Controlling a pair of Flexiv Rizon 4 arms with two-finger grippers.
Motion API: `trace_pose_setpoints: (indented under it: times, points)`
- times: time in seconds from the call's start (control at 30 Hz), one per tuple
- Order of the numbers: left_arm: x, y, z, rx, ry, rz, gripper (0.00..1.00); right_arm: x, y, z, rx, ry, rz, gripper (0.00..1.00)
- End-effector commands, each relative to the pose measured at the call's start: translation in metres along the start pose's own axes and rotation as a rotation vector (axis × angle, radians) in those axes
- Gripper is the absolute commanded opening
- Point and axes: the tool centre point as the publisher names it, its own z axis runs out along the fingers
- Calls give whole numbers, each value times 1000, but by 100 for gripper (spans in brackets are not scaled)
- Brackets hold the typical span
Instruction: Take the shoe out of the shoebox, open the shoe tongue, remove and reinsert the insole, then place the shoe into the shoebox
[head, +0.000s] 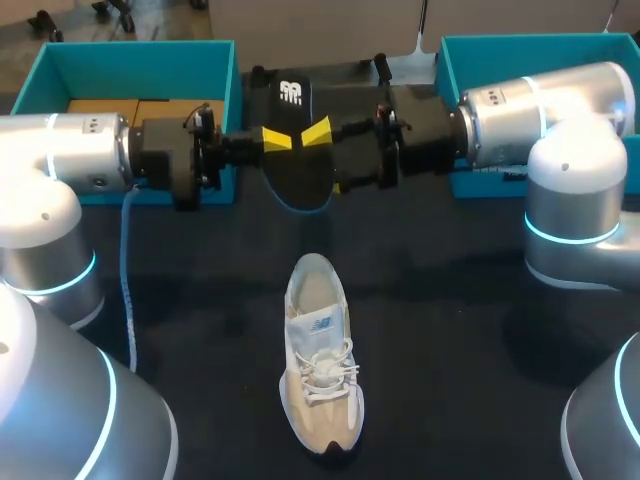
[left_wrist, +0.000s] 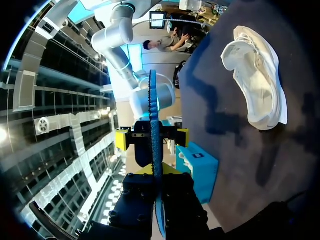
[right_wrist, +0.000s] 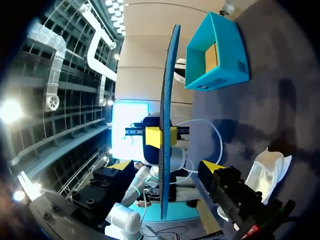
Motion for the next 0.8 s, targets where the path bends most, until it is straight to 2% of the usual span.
trace_pose_setpoints:
  times: [0.03,0.07,0.33,0.8]
  points:
    - [1,-1,2,-5,-1,1,0,1,2,2,-2,5,-4,67]
    - [2,-1,2,-6,-2,1,0,1,3,3,-1,5,-4,68]
    - [2,-2,4,1,-6,-1,0,1,4,2,-1,-5,-1,49]
    - [1,-2,6,10,-6,0,0,-2,1,3,9,-2,2,38]
